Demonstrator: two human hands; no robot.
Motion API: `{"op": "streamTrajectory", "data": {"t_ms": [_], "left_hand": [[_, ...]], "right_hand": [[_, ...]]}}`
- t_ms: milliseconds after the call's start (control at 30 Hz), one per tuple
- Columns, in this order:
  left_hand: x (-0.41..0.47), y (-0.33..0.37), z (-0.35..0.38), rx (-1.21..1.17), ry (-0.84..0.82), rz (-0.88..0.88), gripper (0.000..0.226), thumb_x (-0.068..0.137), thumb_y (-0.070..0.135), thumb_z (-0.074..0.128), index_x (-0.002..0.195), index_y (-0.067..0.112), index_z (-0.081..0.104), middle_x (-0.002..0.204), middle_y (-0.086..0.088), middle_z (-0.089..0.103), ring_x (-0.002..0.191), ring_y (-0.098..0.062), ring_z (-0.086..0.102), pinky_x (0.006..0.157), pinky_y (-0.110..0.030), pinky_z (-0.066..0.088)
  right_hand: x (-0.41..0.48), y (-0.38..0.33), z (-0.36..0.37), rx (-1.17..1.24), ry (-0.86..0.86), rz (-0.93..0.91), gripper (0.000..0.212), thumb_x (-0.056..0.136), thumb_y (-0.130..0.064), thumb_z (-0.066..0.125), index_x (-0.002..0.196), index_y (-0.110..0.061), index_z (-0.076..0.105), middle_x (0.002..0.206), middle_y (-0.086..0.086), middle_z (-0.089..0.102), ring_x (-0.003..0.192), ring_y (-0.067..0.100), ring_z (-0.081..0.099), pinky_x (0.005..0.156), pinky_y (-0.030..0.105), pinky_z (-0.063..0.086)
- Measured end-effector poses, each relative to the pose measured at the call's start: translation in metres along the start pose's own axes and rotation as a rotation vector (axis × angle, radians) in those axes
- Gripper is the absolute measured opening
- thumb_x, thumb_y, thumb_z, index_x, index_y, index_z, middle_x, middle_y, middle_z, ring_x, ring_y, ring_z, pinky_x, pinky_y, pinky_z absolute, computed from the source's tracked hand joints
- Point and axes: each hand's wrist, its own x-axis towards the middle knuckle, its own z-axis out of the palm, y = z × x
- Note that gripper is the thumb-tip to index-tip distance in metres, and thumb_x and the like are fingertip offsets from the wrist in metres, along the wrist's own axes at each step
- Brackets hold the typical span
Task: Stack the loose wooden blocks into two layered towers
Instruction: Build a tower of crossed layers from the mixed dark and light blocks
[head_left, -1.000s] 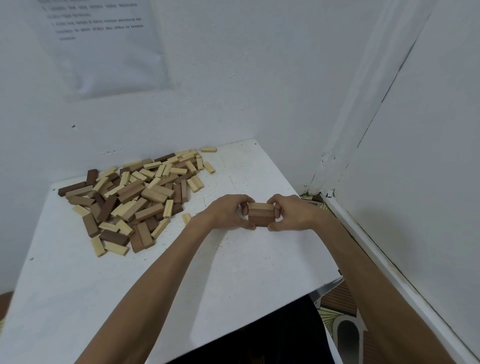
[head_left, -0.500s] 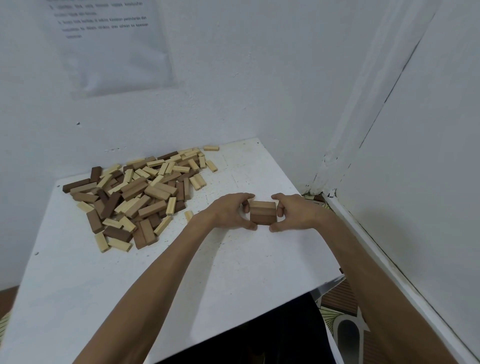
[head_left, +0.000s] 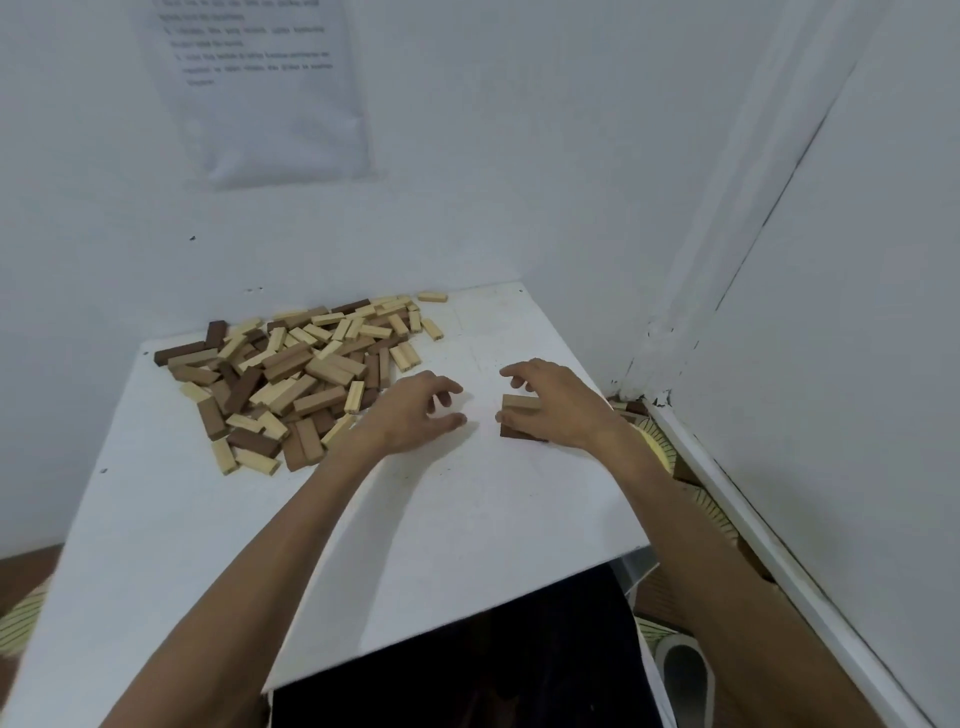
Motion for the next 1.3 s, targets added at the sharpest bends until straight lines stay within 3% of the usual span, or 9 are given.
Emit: {"op": "streamTrajectory", "data": {"t_ms": [100,200,333,467,600,800,1033,1133,1300], "left_hand": [[-0.020,-0.009,-0.018,0.083,0.042,-0.045,0.045,0.093,0.044,0.069,0.133,0.024,0.061,0.113,0.010,0.063,0.095,-0.010,0.059,0.081,-0.031,0.050],[-0.047,-0.023,-0.033,0.156,0.109,-0.124,0.042,0.093,0.042,0.067,0.132,0.026,0.061,0.118,0.008,0.065,0.104,-0.015,0.061,0.084,-0.038,0.053],[-0.085,-0.041,-0.048,0.253,0.206,-0.236,0.034,0.089,0.035,0.069,0.120,0.022,0.065,0.110,0.004,0.065,0.102,-0.022,0.061,0.076,-0.038,0.053],[-0.115,-0.053,-0.057,0.259,0.235,-0.351,0.043,0.089,0.028,0.069,0.130,0.022,0.063,0.118,-0.001,0.064,0.108,-0.026,0.060,0.080,-0.040,0.054],[-0.131,-0.057,-0.053,0.162,0.330,-0.451,0.034,0.091,0.027,0.064,0.124,0.018,0.062,0.116,-0.003,0.065,0.107,-0.027,0.062,0.079,-0.042,0.055],[-0.131,-0.058,-0.028,0.013,0.484,-0.568,0.052,0.090,0.040,0.067,0.133,0.016,0.050,0.117,-0.006,0.059,0.104,-0.028,0.059,0.073,-0.037,0.049],[-0.120,-0.054,-0.012,-0.017,0.613,-0.699,0.072,0.092,0.044,0.062,0.148,0.007,0.037,0.123,-0.016,0.057,0.114,-0.034,0.057,0.081,-0.044,0.053],[-0.118,-0.055,-0.011,-0.002,0.568,-0.705,0.076,0.088,0.039,0.067,0.148,0.006,0.035,0.122,-0.017,0.057,0.114,-0.035,0.055,0.079,-0.044,0.052],[-0.120,-0.058,-0.012,0.081,0.511,-0.709,0.091,0.079,0.035,0.072,0.154,0.005,0.029,0.126,-0.017,0.057,0.120,-0.035,0.050,0.088,-0.044,0.051]], "right_hand": [[0.004,-0.024,0.008,-0.029,-0.016,-0.067,0.052,0.091,-0.047,0.072,0.137,-0.029,0.058,0.133,-0.010,0.060,0.121,0.011,0.055,0.099,0.033,0.048],[0.008,-0.050,0.019,-0.060,-0.063,-0.150,0.047,0.095,-0.045,0.068,0.137,-0.025,0.059,0.139,-0.006,0.059,0.124,0.015,0.056,0.101,0.037,0.048],[0.017,-0.085,0.036,-0.071,-0.112,-0.239,0.043,0.099,-0.038,0.065,0.138,-0.021,0.060,0.142,-0.001,0.058,0.127,0.018,0.055,0.103,0.037,0.047],[0.029,-0.116,0.052,-0.067,-0.125,-0.319,0.040,0.099,-0.032,0.065,0.137,-0.018,0.062,0.139,0.001,0.061,0.130,0.018,0.053,0.102,0.034,0.046],[0.043,-0.139,0.070,-0.070,-0.150,-0.349,0.035,0.099,-0.031,0.065,0.132,-0.019,0.065,0.133,0.000,0.064,0.124,0.018,0.056,0.100,0.036,0.049],[0.064,-0.159,0.088,-0.099,-0.166,-0.369,0.032,0.100,-0.019,0.061,0.132,-0.014,0.065,0.128,0.004,0.065,0.116,0.022,0.060,0.089,0.035,0.050],[0.091,-0.166,0.106,-0.155,-0.090,-0.400,0.043,0.100,-0.004,0.047,0.142,-0.013,0.055,0.142,0.003,0.057,0.127,0.025,0.054,0.101,0.044,0.049],[0.094,-0.167,0.109,-0.132,-0.079,-0.407,0.048,0.100,-0.003,0.047,0.147,-0.014,0.050,0.145,0.005,0.055,0.129,0.026,0.052,0.103,0.046,0.048],[0.094,-0.161,0.114,-0.118,-0.057,-0.373,0.053,0.098,-0.005,0.059,0.148,-0.014,0.046,0.137,0.006,0.056,0.126,0.026,0.049,0.090,0.036,0.046]]}}
